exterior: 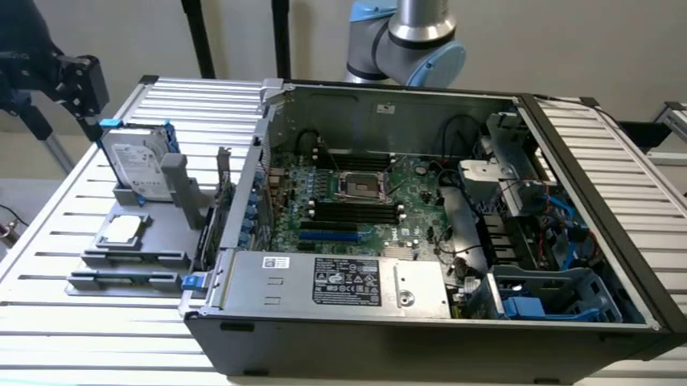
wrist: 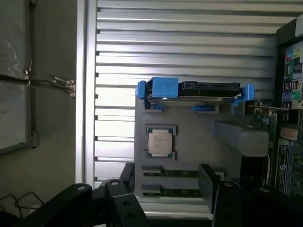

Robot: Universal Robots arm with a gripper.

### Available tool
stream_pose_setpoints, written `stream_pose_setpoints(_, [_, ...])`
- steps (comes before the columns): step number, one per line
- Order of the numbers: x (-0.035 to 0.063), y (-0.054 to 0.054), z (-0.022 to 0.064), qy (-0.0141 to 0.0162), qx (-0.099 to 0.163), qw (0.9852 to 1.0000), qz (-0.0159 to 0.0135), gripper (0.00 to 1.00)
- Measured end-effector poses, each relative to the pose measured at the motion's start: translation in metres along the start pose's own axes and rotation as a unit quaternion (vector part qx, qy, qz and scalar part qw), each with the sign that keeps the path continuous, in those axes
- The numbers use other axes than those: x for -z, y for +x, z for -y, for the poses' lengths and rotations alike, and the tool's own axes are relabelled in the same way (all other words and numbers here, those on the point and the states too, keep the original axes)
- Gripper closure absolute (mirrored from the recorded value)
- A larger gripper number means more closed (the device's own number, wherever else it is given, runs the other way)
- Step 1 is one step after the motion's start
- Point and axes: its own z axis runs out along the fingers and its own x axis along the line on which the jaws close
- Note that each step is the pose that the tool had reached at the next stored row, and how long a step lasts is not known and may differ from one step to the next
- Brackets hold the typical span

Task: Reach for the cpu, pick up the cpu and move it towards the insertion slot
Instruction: 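Pick up the cpu and move it towards the insertion slot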

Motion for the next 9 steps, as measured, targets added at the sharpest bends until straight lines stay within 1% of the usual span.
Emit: stream_pose_setpoints(9, [-0.0162, -0.002, 0.0018, 0.0001, 0.0, 1.0, -0.0001, 0.35])
